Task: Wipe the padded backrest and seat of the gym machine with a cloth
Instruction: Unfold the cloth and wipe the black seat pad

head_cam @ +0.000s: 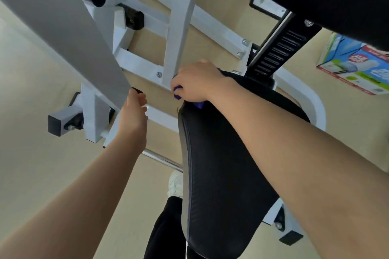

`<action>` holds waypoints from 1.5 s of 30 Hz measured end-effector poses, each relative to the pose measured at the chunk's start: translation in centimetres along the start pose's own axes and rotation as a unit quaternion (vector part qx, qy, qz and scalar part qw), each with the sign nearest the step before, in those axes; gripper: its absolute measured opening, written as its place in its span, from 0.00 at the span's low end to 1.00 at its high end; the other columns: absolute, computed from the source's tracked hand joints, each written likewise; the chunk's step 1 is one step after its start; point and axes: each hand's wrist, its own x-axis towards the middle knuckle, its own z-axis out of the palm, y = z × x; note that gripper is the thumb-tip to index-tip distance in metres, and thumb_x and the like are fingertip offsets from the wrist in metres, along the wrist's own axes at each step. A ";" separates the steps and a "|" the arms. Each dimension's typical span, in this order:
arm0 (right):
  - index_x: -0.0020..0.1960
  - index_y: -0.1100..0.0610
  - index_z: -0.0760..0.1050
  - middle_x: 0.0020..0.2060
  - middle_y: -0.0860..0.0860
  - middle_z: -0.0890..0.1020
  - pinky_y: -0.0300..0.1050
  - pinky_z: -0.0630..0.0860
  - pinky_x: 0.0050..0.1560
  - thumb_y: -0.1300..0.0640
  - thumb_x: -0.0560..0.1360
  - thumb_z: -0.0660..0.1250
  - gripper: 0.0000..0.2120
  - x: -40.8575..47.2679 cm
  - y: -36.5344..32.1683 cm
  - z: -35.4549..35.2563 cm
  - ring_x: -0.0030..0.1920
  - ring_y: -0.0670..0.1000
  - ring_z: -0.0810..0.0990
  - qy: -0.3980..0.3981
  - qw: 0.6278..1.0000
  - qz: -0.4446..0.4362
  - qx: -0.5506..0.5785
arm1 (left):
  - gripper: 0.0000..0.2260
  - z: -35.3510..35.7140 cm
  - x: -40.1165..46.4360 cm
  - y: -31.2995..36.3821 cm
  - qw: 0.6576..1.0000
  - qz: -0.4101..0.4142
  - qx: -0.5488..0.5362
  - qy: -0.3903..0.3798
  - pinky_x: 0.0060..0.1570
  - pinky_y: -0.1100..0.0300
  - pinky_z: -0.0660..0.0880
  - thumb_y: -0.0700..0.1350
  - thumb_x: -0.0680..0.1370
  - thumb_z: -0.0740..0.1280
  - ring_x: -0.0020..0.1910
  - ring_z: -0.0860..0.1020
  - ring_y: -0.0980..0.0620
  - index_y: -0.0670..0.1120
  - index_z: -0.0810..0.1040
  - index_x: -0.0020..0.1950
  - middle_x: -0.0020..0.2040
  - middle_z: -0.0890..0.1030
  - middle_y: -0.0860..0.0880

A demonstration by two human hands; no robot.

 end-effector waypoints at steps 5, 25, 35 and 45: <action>0.50 0.50 0.77 0.51 0.52 0.79 0.42 0.64 0.39 0.58 0.74 0.58 0.11 0.1 -3.2 -0.3 0.47 0.55 0.74 -0.053 0.997 0.027 -0.046 | 0.17 -0.9 0.0 -0.1 1.000 0.001 -0.006 -0.004 0.61 0.53 0.69 0.53 0.80 0.50 0.54 0.73 0.51 0.46 0.75 0.54 0.55 0.77 0.49; 0.59 0.54 0.74 0.56 0.51 0.77 0.48 0.67 0.55 0.59 0.78 0.56 0.13 -9.8 -14.4 5.1 0.56 0.54 0.75 -0.180 0.943 -0.182 -0.214 | 0.18 -2.7 -4.9 -4.0 0.999 -0.044 -0.024 -0.011 0.66 0.49 0.66 0.53 0.80 0.49 0.53 0.72 0.52 0.46 0.75 0.52 0.55 0.77 0.48; 0.58 0.52 0.75 0.56 0.50 0.78 0.50 0.66 0.59 0.57 0.79 0.55 0.12 -8.5 -14.3 4.2 0.61 0.54 0.73 -0.128 0.973 -0.019 -0.190 | 0.21 -3.9 -7.1 -6.0 0.999 -0.008 -0.039 -0.024 0.63 0.51 0.68 0.56 0.80 0.49 0.54 0.74 0.52 0.45 0.75 0.54 0.55 0.78 0.48; 0.48 0.53 0.73 0.42 0.49 0.77 0.45 0.66 0.45 0.58 0.77 0.57 0.06 -11.8 -15.5 3.9 0.47 0.53 0.75 -0.120 0.983 -0.032 -0.135 | 0.20 -6.0 -10.9 -6.4 0.999 0.002 -0.045 -0.014 0.61 0.52 0.68 0.57 0.80 0.49 0.54 0.75 0.52 0.47 0.76 0.50 0.54 0.78 0.50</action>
